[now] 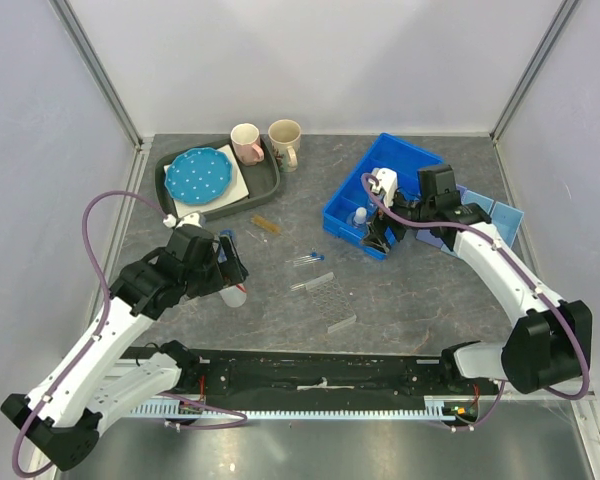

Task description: Organize the chemistry lab equipment

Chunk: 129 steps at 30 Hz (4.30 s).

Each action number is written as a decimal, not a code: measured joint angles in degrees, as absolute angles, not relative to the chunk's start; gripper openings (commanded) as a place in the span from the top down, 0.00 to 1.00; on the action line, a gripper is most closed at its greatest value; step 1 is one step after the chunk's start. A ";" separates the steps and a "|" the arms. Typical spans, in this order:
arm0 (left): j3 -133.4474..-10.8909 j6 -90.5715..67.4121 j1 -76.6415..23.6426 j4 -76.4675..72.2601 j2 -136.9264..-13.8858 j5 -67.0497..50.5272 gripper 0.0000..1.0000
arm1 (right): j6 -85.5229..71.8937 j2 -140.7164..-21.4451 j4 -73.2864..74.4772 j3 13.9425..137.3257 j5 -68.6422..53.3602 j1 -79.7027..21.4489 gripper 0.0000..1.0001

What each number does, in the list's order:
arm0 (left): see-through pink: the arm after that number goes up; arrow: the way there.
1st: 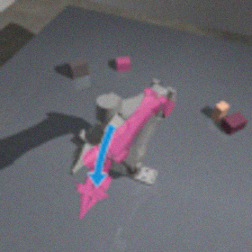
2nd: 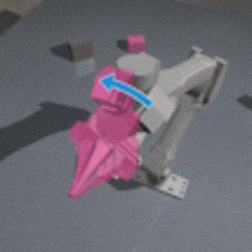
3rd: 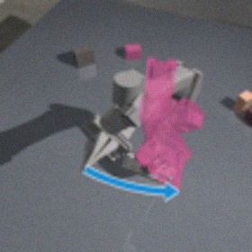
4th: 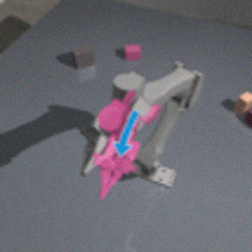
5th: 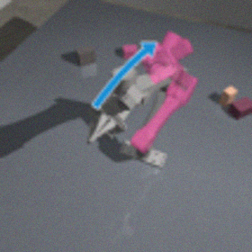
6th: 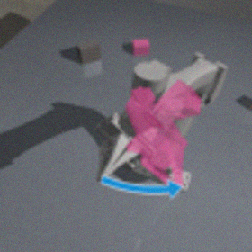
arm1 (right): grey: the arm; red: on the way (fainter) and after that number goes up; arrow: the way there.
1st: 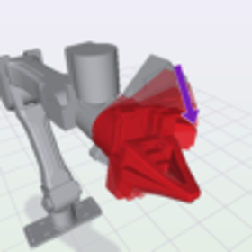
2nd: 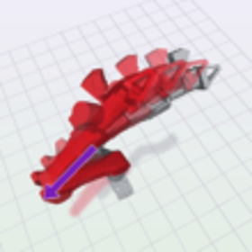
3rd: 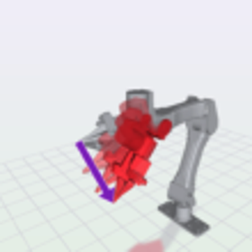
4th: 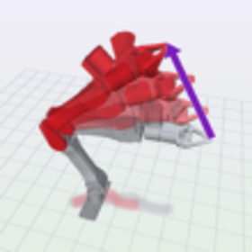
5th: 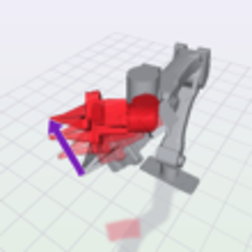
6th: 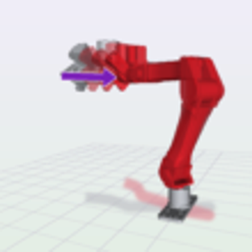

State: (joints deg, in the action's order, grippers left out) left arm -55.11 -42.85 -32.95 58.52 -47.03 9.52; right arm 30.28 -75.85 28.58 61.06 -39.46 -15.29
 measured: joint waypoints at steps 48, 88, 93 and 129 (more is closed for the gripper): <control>-52.90 -45.71 -33.78 43.51 -53.49 -6.24 0.98 | 57.34 -78.00 51.09 67.83 -55.64 -24.56 0.02; -56.90 -30.37 -25.98 28.75 -51.16 -15.46 0.14 | 26.79 -84.36 36.12 72.16 -43.09 -21.87 0.69; -55.53 -19.84 -25.71 30.96 -46.70 -5.85 0.13 | 29.74 -91.13 38.35 84.53 -34.72 -10.35 0.67; -42.72 -10.94 -25.45 31.18 -41.15 8.95 0.12 | 42.30 -128.75 47.72 114.56 -15.57 -6.15 0.26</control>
